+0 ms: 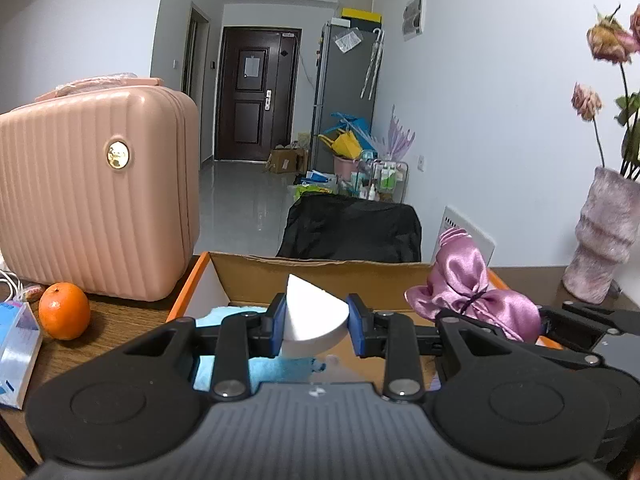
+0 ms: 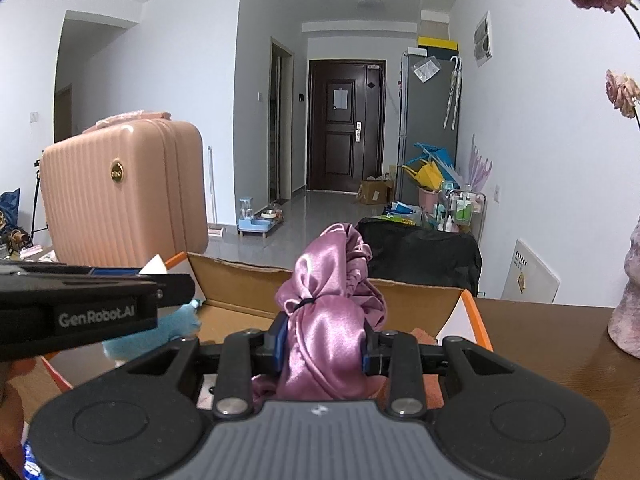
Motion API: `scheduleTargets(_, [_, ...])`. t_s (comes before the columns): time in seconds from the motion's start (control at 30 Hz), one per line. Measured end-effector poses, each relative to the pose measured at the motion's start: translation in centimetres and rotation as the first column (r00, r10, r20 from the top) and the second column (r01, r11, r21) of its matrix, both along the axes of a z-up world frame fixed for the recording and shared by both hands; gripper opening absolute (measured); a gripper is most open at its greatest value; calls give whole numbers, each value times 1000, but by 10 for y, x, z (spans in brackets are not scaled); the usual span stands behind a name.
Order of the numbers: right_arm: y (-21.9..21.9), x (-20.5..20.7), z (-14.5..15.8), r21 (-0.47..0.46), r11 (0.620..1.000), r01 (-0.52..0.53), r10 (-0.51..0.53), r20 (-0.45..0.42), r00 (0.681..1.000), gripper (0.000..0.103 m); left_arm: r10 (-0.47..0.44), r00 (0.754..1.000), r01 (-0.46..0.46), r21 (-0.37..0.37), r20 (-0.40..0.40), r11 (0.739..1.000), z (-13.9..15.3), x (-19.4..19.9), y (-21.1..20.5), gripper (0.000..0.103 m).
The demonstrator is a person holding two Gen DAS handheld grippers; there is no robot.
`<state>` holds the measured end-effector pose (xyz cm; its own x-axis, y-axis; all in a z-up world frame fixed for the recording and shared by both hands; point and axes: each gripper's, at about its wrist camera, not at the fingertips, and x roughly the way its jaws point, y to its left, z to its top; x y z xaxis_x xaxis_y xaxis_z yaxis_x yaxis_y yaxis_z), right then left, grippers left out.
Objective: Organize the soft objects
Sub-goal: 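Open both grippers to drop the wedge and bow into the box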
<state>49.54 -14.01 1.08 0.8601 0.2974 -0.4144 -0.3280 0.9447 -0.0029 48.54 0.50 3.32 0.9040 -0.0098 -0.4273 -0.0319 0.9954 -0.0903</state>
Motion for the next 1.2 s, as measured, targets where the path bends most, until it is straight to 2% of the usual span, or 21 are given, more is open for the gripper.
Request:
scheduleTargets(0.13, [1, 6, -5, -5, 1000, -3, 2, -17, 1000, 31, 3, 1000, -3, 1, -23, 1000, -7, 8, 2, 32])
scheduleTargets(0.37, [3, 11, -12, -15, 1000, -3, 2, -33, 999, 33, -1, 1000, 1, 17, -16, 1000, -9, 7, 1, 34])
scheduleTargets(0.47, [3, 10, -12, -16, 1000, -3, 3, -34, 999, 37, 9, 1000, -8, 12, -10, 1000, -6, 5, 2, 37])
scheduleTargets(0.6, [3, 14, -12, -16, 1000, 4, -5, -36, 999, 38, 23, 1000, -23, 13, -8, 1000, -4, 2, 3, 49])
scheduleTargets(0.63, [2, 13, -12, -17, 1000, 9, -9, -34, 999, 40, 29, 1000, -29, 14, -9, 999, -4, 2, 4, 54])
scheduleTargets(0.7, [0, 14, -12, -12, 1000, 12, -12, -32, 999, 53, 37, 999, -37, 16, -4, 999, -3, 0, 5, 59])
scheduleTargets(0.77, [-1, 14, -11, -8, 1000, 16, -16, -24, 1000, 69, 44, 999, -44, 17, 3, 999, -1, -2, 6, 70])
scheduleTargets(0.8, [-1, 13, -11, -9, 1000, 19, -19, -18, 1000, 72, 51, 999, -52, 21, 12, 998, 0, -3, 6, 77])
scheduleTargets(0.87, [-1, 11, -10, -10, 1000, 25, -25, -7, 1000, 88, 58, 998, -59, 31, 29, 998, 2, -7, 6, 82])
scheduleTargets(0.97, [-3, 8, -9, -12, 999, 36, -35, 9, 999, 102, 82, 996, -84, 33, 44, 996, 4, -10, 6, 99])
scheduleTargets(1.0, [-3, 8, -9, -11, 999, 43, -43, 15, 999, 103, 95, 994, -97, 34, 50, 995, 5, -11, 6, 103])
scheduleTargets(1.2, [-9, 7, -9, 0, 998, 66, -66, 18, 998, 103, 114, 992, -116, 46, 54, 992, 7, -13, 7, 103])
